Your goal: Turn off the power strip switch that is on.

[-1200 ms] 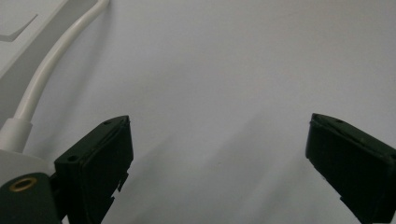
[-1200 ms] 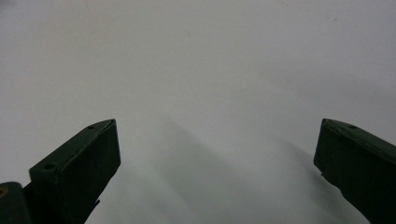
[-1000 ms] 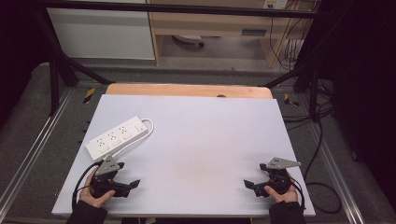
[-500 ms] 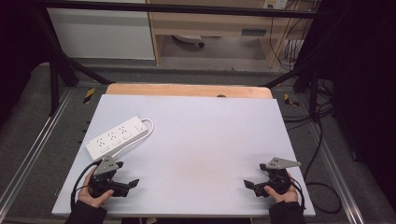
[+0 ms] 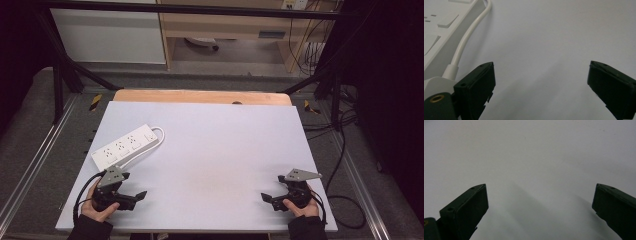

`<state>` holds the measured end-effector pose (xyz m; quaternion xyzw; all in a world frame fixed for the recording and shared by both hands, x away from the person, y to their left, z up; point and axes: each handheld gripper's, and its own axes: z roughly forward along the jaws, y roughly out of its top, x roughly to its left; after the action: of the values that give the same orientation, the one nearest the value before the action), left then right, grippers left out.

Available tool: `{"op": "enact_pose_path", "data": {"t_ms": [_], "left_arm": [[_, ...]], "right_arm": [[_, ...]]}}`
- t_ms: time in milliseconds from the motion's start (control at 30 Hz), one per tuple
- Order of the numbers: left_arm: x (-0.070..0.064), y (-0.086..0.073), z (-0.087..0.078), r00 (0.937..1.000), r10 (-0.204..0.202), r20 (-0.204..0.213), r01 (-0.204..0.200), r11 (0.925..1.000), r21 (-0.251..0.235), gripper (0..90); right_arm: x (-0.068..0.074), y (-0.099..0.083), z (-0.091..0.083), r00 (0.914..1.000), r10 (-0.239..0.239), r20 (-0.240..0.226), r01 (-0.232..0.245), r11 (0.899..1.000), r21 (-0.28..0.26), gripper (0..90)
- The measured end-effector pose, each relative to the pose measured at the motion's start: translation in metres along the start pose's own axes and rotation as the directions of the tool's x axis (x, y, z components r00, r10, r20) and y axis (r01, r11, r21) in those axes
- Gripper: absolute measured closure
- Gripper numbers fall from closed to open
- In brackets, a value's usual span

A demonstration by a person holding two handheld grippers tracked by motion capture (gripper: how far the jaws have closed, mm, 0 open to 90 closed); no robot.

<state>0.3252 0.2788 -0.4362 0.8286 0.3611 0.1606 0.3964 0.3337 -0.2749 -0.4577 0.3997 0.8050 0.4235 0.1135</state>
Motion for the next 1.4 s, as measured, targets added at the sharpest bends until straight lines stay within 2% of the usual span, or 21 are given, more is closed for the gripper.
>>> {"op": "enact_pose_path", "data": {"t_ms": [800, 1400], "left_arm": [[0.006, 0.0, -0.007, 0.9997, -0.01, -0.023, 0.01, 0.9999, -0.01, 7.7], [0.012, 0.003, -0.011, 0.9979, -0.015, -0.062, 0.015, 0.9999, -0.004, 8.0]], "right_arm": [[0.0, 0.0, 0.0, 1.0, 0.0, 0.002, 0.0, 1.0, 0.003, 0.9], [0.0, 0.0, 0.0, 1.0, 0.001, 0.003, -0.001, 1.0, 0.004, 0.9]]}}
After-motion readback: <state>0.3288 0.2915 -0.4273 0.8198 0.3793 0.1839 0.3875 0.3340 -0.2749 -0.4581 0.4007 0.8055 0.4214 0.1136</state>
